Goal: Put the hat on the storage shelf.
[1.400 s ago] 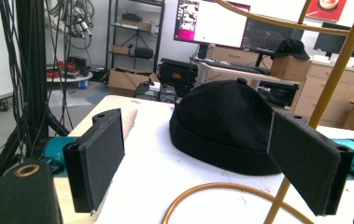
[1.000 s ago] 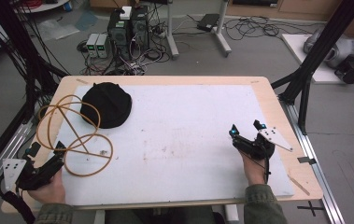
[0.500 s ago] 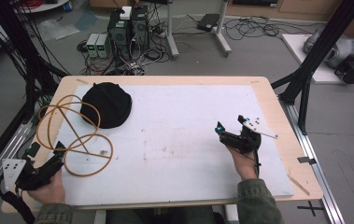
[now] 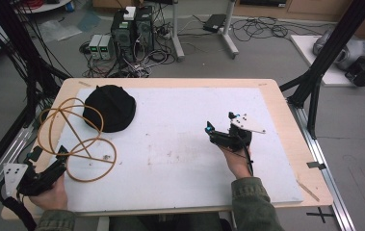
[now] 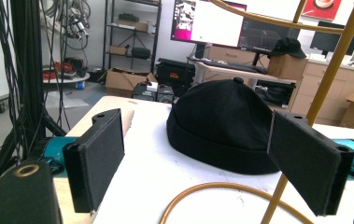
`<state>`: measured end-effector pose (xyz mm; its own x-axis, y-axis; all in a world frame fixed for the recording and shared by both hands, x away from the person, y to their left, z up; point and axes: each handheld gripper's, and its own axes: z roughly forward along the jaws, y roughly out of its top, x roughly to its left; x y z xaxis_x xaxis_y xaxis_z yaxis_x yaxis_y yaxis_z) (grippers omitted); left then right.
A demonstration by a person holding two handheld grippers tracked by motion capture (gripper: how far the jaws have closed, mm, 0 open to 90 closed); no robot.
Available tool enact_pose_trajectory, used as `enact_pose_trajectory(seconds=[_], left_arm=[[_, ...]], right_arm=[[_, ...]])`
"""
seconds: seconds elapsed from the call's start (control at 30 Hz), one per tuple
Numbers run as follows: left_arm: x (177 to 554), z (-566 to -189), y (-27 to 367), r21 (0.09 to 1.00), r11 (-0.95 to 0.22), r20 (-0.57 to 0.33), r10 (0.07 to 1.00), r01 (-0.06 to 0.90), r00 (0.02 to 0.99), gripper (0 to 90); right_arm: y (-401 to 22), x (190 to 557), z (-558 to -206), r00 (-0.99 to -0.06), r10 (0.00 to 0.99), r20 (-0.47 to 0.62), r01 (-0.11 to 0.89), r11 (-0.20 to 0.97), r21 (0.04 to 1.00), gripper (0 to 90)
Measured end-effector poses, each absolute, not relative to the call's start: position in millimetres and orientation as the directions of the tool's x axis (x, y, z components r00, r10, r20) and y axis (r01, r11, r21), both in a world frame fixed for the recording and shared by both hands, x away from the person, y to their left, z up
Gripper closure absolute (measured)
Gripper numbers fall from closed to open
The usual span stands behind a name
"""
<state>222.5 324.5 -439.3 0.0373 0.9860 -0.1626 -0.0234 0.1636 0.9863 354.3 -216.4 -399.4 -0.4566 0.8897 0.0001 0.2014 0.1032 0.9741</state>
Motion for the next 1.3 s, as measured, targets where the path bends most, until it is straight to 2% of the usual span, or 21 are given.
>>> enact_pose_trajectory(seconds=[0.37, 0.83, 1.3], left_arm=[[224.2, -438.2, 320.7, 0.992, 0.124, -0.123, 0.991, -0.019, 0.044, 19.0], [227.7, -439.0, 319.5, 0.994, 0.108, -0.108, 0.993, -0.012, 0.051, 19.0], [226.9, -439.4, 320.0, 0.993, 0.114, -0.114, 0.992, -0.004, 0.055, 19.0]], right_arm=[[-192.0, 365.9, -390.8, -0.488, 0.873, 0.011, 0.195, 0.097, 0.976, 10.0], [-153.2, 390.4, -372.7, -0.531, 0.844, 0.075, 0.200, 0.039, 0.979, 9.9], [-118.6, 407.6, -365.2, -0.562, 0.823, 0.088, 0.204, 0.034, 0.978, 10.0]])
